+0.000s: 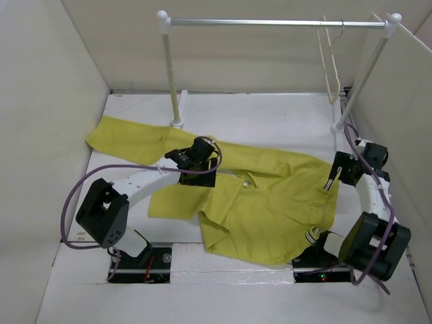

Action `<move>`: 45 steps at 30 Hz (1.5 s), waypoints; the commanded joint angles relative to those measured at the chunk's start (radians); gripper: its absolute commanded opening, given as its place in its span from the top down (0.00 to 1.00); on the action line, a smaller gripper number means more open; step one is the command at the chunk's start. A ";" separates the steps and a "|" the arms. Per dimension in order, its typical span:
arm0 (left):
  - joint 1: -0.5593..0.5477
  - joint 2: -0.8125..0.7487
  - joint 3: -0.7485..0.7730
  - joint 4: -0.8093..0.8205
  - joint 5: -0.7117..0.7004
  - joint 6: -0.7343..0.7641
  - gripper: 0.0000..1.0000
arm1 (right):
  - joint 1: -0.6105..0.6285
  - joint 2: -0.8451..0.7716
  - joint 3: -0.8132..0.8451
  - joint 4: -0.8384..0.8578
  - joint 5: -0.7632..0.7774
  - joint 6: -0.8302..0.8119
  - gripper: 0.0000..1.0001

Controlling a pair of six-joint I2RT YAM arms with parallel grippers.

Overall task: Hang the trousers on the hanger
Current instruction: Fold the trousers

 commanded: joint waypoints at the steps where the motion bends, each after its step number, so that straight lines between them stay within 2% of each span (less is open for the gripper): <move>1: -0.024 -0.001 -0.030 0.037 0.099 0.012 0.34 | -0.117 0.098 -0.013 0.109 -0.074 0.009 0.13; 4: -0.052 -0.007 -0.058 0.070 0.154 0.004 0.34 | -0.164 0.211 -0.013 0.193 -0.195 0.000 0.13; 7: -0.052 -0.012 -0.108 0.092 0.148 -0.019 0.49 | -0.165 0.340 0.014 0.239 -0.309 0.001 0.15; 8: -0.052 -0.016 -0.122 0.096 0.145 -0.025 0.67 | -0.165 0.363 0.019 0.251 -0.352 0.004 0.17; 9: -0.052 -0.022 -0.136 0.106 0.126 -0.034 0.79 | -0.165 0.383 0.022 0.276 -0.370 0.019 0.17; 10: -0.052 -0.027 -0.167 0.119 0.125 -0.046 0.87 | -0.165 0.417 0.022 0.296 -0.393 0.027 0.18; 11: -0.032 -0.027 -0.178 0.124 0.141 -0.046 0.97 | -0.165 0.434 0.025 0.314 -0.450 0.030 0.26; 12: -0.018 -0.028 -0.190 0.126 0.164 -0.049 1.00 | -0.165 0.450 0.031 0.330 -0.471 0.033 0.35; 13: -0.009 -0.036 -0.216 0.136 0.165 -0.051 1.00 | -0.165 0.464 0.040 0.327 -0.481 0.033 0.54; 14: 0.002 -0.042 -0.222 0.135 0.135 -0.059 1.00 | -0.165 0.467 0.056 0.327 -0.495 0.026 0.91; 15: 0.002 -0.051 -0.225 0.127 0.116 -0.066 1.00 | -0.154 0.451 0.062 0.324 -0.496 0.026 1.00; 16: 0.002 -0.080 -0.224 0.104 0.063 -0.074 1.00 | -0.154 0.426 0.068 0.321 -0.489 0.026 1.00; 20: 0.036 -0.188 -0.193 0.047 -0.046 -0.089 1.00 | -0.128 0.280 0.171 0.244 -0.290 0.030 1.00; 23: 0.036 -0.237 -0.150 -0.014 -0.094 -0.092 1.00 | -0.128 0.320 0.299 0.226 -0.237 0.033 1.00; 25: 0.036 -0.239 -0.124 -0.052 -0.138 -0.100 1.00 | -0.128 0.418 0.427 0.152 -0.170 0.026 1.00; 26: 0.045 -0.236 -0.119 -0.052 -0.140 -0.097 0.81 | -0.117 0.446 0.461 0.141 -0.110 0.021 0.94; 28: 0.045 -0.205 -0.093 -0.086 -0.151 -0.103 0.59 | -0.106 0.518 0.531 0.115 -0.070 0.013 0.60; 29: 0.045 -0.193 -0.083 -0.106 -0.193 -0.114 0.50 | -0.106 0.533 0.547 0.118 -0.068 0.007 0.35; 31: 0.056 -0.179 -0.052 -0.153 -0.244 -0.149 0.48 | -0.095 0.559 0.606 0.088 -0.071 -0.019 0.26; 32: 0.056 -0.183 -0.043 -0.167 -0.300 -0.163 0.43 | -0.086 0.550 0.617 0.071 -0.080 -0.045 0.23; 33: 0.074 -0.188 -0.037 -0.181 -0.322 -0.175 0.42 | -0.073 0.535 0.616 0.054 -0.100 -0.054 0.23; 34: 0.118 -0.209 -0.030 -0.192 -0.332 -0.189 0.39 | -0.072 0.508 0.604 0.048 -0.117 -0.065 0.24; 37: 0.233 -0.258 -0.059 -0.186 -0.251 -0.229 0.40 | -0.013 0.298 0.428 0.077 -0.166 -0.080 0.35; 38: 0.366 -0.274 -0.079 -0.172 -0.114 -0.232 0.44 | 0.009 0.156 0.301 0.086 -0.163 -0.079 0.53; 39: 0.442 -0.289 -0.102 -0.155 -0.041 -0.235 0.46 | 0.065 0.079 0.230 0.103 -0.162 -0.059 0.72; 40: 0.515 -0.324 -0.171 -0.105 0.024 -0.238 0.46 | 0.101 0.008 0.164 0.119 -0.172 -0.045 0.87; 41: 0.638 -0.356 -0.231 -0.051 0.150 -0.237 0.47 | 0.184 -0.120 0.030 0.161 -0.200 -0.004 1.00; 42: 0.677 -0.357 -0.231 -0.051 0.188 -0.238 0.47 | 0.185 -0.178 -0.029 0.182 -0.217 0.016 1.00; 44: 0.697 -0.349 -0.271 -0.008 0.227 -0.255 0.47 | 0.327 -0.264 -0.112 0.201 -0.226 0.055 1.00; 45: 0.697 -0.273 -0.286 0.016 0.266 -0.284 0.47 | 0.460 -0.330 -0.184 0.190 -0.211 0.064 1.00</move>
